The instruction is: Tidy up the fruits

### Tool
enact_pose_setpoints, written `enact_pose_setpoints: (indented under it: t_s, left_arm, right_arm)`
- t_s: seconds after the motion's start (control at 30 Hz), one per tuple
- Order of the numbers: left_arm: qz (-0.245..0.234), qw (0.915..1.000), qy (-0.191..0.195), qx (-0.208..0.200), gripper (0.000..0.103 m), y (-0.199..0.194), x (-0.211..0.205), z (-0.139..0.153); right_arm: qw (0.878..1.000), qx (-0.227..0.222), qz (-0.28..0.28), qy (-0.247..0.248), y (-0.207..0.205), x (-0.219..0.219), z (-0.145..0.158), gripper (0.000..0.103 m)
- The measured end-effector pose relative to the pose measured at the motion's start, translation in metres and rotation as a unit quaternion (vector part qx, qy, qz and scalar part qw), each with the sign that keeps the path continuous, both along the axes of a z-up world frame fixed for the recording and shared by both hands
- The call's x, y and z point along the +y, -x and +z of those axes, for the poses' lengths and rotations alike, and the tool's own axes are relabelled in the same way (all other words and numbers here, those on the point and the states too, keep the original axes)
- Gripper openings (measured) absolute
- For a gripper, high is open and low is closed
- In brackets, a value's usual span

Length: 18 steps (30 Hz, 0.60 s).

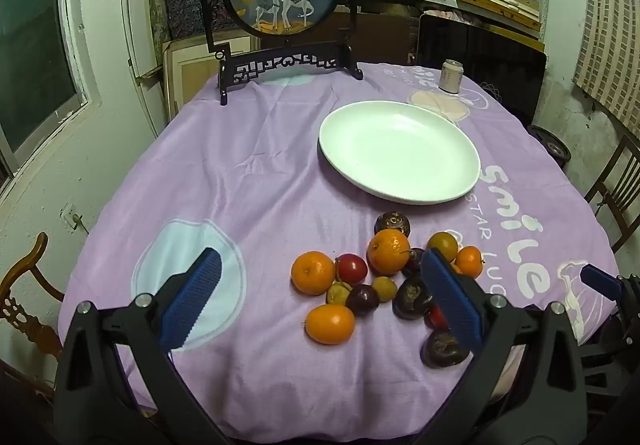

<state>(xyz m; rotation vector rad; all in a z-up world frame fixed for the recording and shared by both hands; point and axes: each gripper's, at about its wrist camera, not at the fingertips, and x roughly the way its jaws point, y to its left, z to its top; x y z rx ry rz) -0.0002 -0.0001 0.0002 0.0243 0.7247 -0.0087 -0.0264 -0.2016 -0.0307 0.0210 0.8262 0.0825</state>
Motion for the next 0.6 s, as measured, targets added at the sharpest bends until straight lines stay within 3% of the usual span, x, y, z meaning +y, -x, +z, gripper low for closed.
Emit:
enact_pose_setpoints:
  t_s: [0.6]
  left_arm:
    - [0.000,1.0000,0.001,0.002,0.101,-0.0001,-0.0001,0.0000]
  right_arm:
    - [1.000,-0.003,0.001,0.001,0.0006,0.0010,0.0030,0.102]
